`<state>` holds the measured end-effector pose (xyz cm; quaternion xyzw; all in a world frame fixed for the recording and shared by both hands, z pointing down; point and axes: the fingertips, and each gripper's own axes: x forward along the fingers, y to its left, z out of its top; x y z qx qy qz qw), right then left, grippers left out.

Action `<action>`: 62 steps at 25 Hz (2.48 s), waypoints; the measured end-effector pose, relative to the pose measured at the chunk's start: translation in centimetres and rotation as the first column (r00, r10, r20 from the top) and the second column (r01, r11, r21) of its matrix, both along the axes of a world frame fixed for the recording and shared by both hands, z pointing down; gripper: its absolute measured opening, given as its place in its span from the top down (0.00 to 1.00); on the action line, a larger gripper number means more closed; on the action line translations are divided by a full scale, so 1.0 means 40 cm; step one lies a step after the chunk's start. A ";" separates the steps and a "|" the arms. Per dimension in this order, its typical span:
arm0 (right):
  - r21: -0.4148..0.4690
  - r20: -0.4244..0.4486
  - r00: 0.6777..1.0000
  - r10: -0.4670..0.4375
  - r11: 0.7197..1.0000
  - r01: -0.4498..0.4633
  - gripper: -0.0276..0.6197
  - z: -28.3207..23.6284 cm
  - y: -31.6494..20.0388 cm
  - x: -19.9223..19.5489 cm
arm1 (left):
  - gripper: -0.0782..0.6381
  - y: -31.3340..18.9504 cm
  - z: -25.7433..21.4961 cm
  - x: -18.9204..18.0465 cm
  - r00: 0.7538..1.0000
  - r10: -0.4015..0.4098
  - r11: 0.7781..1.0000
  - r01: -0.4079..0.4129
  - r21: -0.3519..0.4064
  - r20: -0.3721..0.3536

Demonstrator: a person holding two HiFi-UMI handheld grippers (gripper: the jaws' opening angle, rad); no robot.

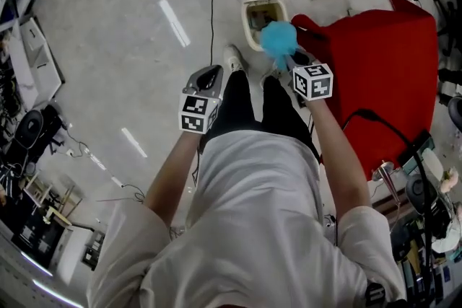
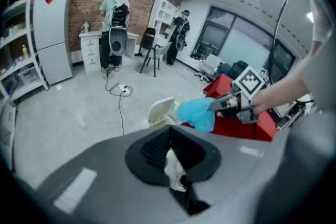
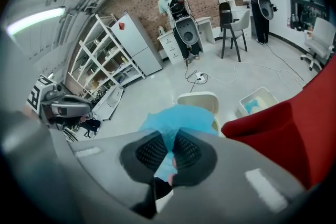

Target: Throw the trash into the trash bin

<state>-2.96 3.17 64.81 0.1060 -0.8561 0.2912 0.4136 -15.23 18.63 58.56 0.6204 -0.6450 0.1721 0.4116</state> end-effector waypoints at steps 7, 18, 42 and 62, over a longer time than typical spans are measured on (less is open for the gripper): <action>-0.046 -0.049 0.999 0.023 0.999 -0.025 0.95 0.145 -0.009 -0.028 | 0.88 -0.009 0.066 -0.033 1.000 -0.023 1.000 0.023 -0.011 0.002; -0.085 -0.082 0.994 0.068 0.994 -0.075 0.95 0.377 -0.023 -0.061 | 0.88 -0.037 0.160 -0.035 0.999 0.036 0.999 -0.035 -0.008 0.028; -0.119 -0.200 0.966 0.164 0.975 -0.190 0.53 0.703 -0.011 -0.023 | 0.88 -0.041 0.347 0.002 0.997 0.073 0.997 -0.074 -0.030 -0.026; -0.029 -0.058 0.986 0.154 0.987 -0.156 0.88 0.371 0.001 0.017 | 0.88 -0.067 0.164 0.039 0.996 0.090 0.996 -0.091 0.020 0.023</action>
